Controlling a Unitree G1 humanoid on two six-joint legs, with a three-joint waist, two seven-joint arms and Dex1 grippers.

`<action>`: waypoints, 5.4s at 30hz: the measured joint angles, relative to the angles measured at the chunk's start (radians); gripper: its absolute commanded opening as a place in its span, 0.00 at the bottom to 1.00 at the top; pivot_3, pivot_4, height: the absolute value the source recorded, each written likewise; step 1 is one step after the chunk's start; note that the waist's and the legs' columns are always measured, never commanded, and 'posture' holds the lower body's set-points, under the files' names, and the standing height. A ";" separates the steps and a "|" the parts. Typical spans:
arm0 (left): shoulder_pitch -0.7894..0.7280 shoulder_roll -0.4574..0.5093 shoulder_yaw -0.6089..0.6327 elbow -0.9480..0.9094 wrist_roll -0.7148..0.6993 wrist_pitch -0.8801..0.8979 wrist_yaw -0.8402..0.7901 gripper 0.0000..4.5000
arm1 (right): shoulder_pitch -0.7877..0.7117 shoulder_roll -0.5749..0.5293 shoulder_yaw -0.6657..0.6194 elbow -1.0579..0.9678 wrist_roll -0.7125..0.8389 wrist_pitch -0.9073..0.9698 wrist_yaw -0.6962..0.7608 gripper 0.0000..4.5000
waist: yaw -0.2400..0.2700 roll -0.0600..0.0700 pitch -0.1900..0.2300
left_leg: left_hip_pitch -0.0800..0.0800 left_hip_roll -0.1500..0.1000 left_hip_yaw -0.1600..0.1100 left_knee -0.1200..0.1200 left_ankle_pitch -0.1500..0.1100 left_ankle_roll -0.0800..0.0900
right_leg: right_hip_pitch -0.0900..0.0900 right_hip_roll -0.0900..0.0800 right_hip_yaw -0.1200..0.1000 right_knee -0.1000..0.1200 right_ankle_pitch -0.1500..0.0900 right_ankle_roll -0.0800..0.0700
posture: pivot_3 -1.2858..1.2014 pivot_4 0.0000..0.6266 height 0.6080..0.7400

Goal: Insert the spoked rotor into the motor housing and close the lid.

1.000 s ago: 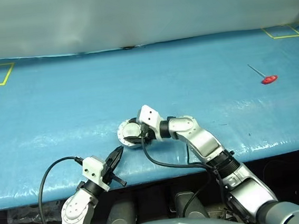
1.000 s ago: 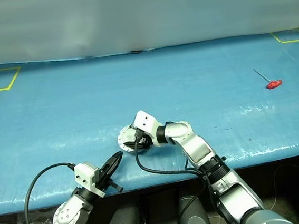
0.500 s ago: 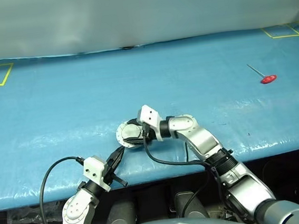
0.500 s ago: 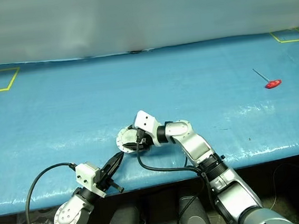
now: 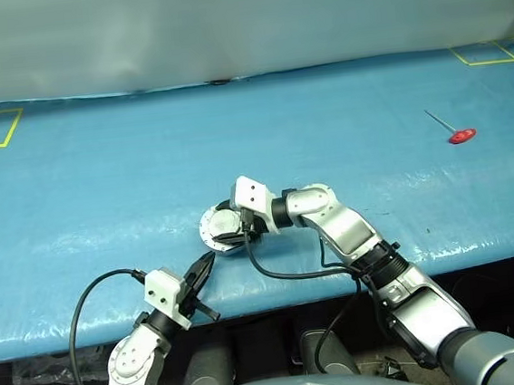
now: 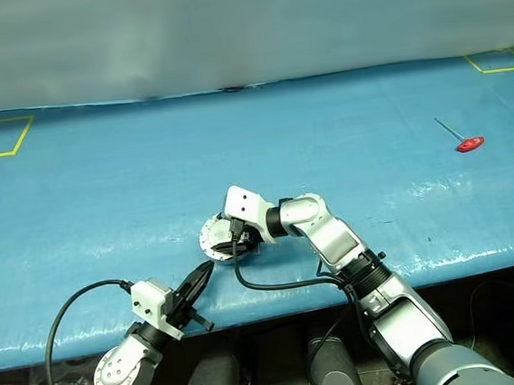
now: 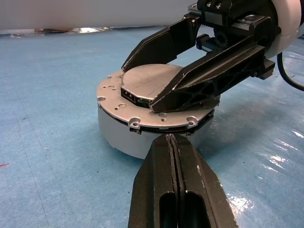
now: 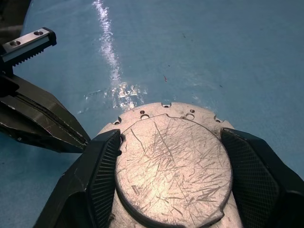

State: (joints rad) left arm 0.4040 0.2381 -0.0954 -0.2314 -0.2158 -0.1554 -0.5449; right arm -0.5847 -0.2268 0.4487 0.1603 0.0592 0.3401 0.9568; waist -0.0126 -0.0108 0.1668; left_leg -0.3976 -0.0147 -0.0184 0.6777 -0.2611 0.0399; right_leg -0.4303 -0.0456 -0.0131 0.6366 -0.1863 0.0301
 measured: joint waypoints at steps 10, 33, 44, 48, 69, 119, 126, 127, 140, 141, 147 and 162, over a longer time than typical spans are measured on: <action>0.003 0.001 -0.001 0.000 -0.001 0.000 0.000 0.00 | 0.043 0.035 -0.032 0.047 0.033 -0.060 0.004 0.68 | 0.000 0.000 0.000 | 0.000 0.000 0.000 0.000 0.000 0.000 | 0.000 0.000 0.000 0.000 0.000 0.000 | 0.52 0.24 1.00; 0.005 0.001 -0.002 0.000 -0.002 0.001 -0.002 0.00 | -0.034 0.022 -0.040 0.166 0.021 -0.168 0.095 0.68 | -0.001 0.000 0.000 | 0.000 0.000 0.000 0.000 0.000 0.000 | 0.000 0.000 0.000 0.000 0.000 0.000 | 0.52 0.24 1.00; 0.007 0.000 -0.003 0.000 -0.003 0.001 -0.002 0.00 | -0.049 0.041 -0.040 0.241 0.001 -0.245 0.105 0.68 | 0.000 0.000 0.000 | 0.000 0.000 0.000 0.000 0.000 0.000 | 0.000 0.000 0.000 0.000 0.002 -0.003 | 0.52 0.24 1.00; 0.010 0.000 -0.004 0.000 -0.005 0.001 -0.002 0.00 | -0.055 0.047 -0.041 0.271 -0.003 -0.273 0.099 0.68 | 0.000 0.000 0.000 | 0.000 0.000 0.000 0.000 0.000 0.000 | 0.000 0.000 0.000 0.000 0.002 -0.003 | 0.52 0.24 1.00; 0.015 0.000 -0.011 0.000 -0.011 0.001 0.004 0.00 | -0.066 0.071 -0.049 0.350 -0.014 -0.361 0.089 0.68 | -0.002 0.000 0.000 | 0.002 0.000 0.001 0.000 0.000 0.000 | 0.001 0.001 0.001 0.002 0.002 -0.003 | 0.52 0.24 1.00; -0.609 0.271 0.226 -0.017 -0.615 1.192 0.249 0.00 | -0.063 0.096 -0.069 0.383 -0.019 -0.362 0.051 0.68 | -0.010 0.000 0.000 | 0.004 0.004 -0.001 0.002 0.005 -0.009 | 0.002 0.010 0.002 0.006 0.006 -0.009 | 0.52 0.24 1.00; -0.639 0.278 0.190 -0.011 -0.586 1.222 0.214 0.00 | -0.063 0.096 -0.069 0.384 -0.021 -0.361 0.050 0.68 | -0.010 0.000 0.000 | 0.004 0.004 -0.001 0.001 0.005 -0.009 | 0.002 0.010 0.002 0.006 0.006 -0.009 | 0.52 0.24 1.00; -0.641 0.280 0.188 -0.012 -0.582 1.226 0.212 0.00 | -0.063 0.096 -0.069 0.384 -0.021 -0.360 0.050 0.68 | -0.010 0.000 0.000 | 0.004 0.004 -0.001 0.001 0.005 -0.009 | 0.002 0.010 0.003 0.006 0.006 -0.009 | 0.52 0.24 1.00; -0.640 0.293 0.170 -0.022 -0.532 1.242 0.172 0.00 | -0.079 0.090 -0.072 0.365 -0.013 -0.257 0.084 0.99 | -0.005 -0.001 -0.001 | 0.005 0.003 -0.001 0.000 0.005 -0.009 | 0.003 0.008 0.003 0.005 0.006 -0.009 | 0.52 0.24 1.00; -0.640 0.293 0.170 -0.022 -0.531 1.242 0.172 0.00 | -0.079 0.088 -0.072 0.361 -0.013 -0.249 0.085 0.99 | -0.005 -0.001 -0.001 | 0.005 0.003 -0.001 0.000 0.005 -0.009 | 0.003 0.008 0.003 0.005 0.006 -0.009 | 0.52 0.24 1.00; -0.638 0.292 0.169 -0.022 -0.520 1.238 0.159 0.00 | -0.078 0.063 -0.074 0.332 -0.015 -0.220 0.075 0.99 | -0.004 0.000 -0.001 | 0.006 0.003 -0.001 0.000 0.005 -0.009 | 0.003 0.007 0.002 0.005 0.004 -0.006 | 0.52 0.24 1.00; -0.635 0.278 0.168 -0.028 -0.486 1.236 0.126 0.00 | 0.013 -0.052 -0.071 0.085 -0.016 -0.070 0.061 0.99 | 0.003 0.000 -0.001 | 0.005 0.003 -0.001 0.000 0.005 -0.009 | 0.003 0.005 0.002 0.005 0.003 -0.005 | 0.52 0.24 1.00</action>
State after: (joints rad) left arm -0.2312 0.5161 0.0724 -0.2593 -0.7015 1.0802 -0.4186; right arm -0.5721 -0.2792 0.3780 0.2451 0.0435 0.2701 1.0182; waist -0.0101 -0.0113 0.1658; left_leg -0.3925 -0.0119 -0.0198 0.6780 -0.2560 0.0313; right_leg -0.4276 -0.0411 -0.0115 0.6414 -0.1829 0.0247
